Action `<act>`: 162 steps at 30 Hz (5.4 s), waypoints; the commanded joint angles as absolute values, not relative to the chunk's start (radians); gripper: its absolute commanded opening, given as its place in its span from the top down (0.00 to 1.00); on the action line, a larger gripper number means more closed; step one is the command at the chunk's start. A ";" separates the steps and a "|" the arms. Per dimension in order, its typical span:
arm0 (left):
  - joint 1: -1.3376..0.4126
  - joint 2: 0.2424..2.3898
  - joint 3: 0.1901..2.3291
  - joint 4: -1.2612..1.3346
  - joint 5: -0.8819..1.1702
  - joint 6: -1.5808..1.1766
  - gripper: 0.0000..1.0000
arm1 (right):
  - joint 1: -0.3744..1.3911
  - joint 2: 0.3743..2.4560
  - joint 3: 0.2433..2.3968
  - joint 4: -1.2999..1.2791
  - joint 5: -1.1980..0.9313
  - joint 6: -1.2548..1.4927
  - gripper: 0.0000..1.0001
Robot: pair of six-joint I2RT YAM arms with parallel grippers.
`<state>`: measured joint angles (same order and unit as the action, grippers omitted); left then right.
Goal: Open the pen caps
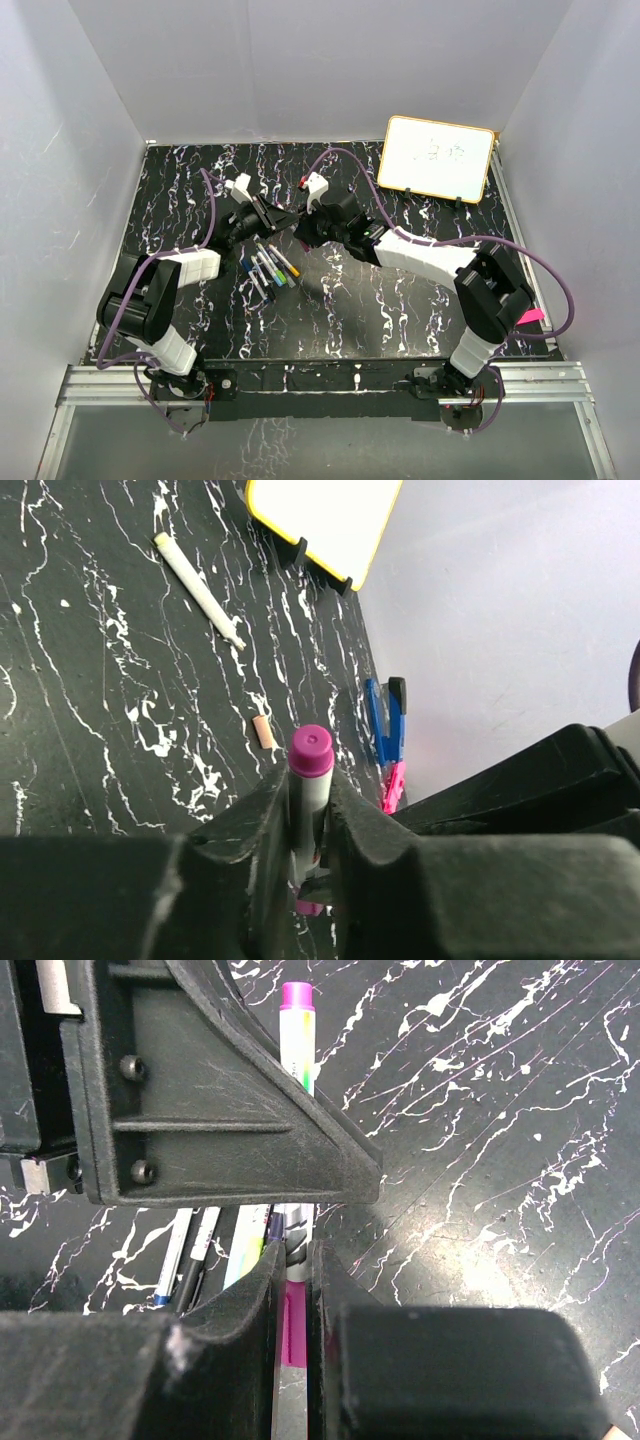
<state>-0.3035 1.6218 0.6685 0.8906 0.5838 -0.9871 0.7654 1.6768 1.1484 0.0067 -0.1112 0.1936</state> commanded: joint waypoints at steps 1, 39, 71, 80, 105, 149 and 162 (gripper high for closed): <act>-0.310 1.591 0.676 0.916 0.579 -0.968 0.92 | 0.767 1.635 1.151 0.047 -0.109 0.205 1.00; -0.310 1.509 0.736 0.732 0.505 -0.993 1.00 | 0.768 1.703 1.188 -0.046 -0.150 0.191 0.71; -0.163 1.634 0.892 0.715 0.426 -0.989 1.00 | 0.767 1.530 1.007 -0.088 -0.049 0.198 1.00; -0.147 1.637 0.915 0.732 0.447 -0.987 1.00 | 0.767 1.498 1.007 -0.102 -0.025 0.194 1.00; -0.239 1.688 0.872 0.806 0.534 -1.063 1.00 | 0.691 1.652 1.081 -0.341 0.252 0.268 1.00; -0.359 1.913 0.977 0.801 0.501 -1.101 1.00 | 0.624 1.602 0.993 -0.267 0.203 0.295 0.74; -0.418 2.141 1.179 0.740 0.496 -1.160 1.00 | 0.578 1.427 1.028 -0.302 0.262 0.279 0.70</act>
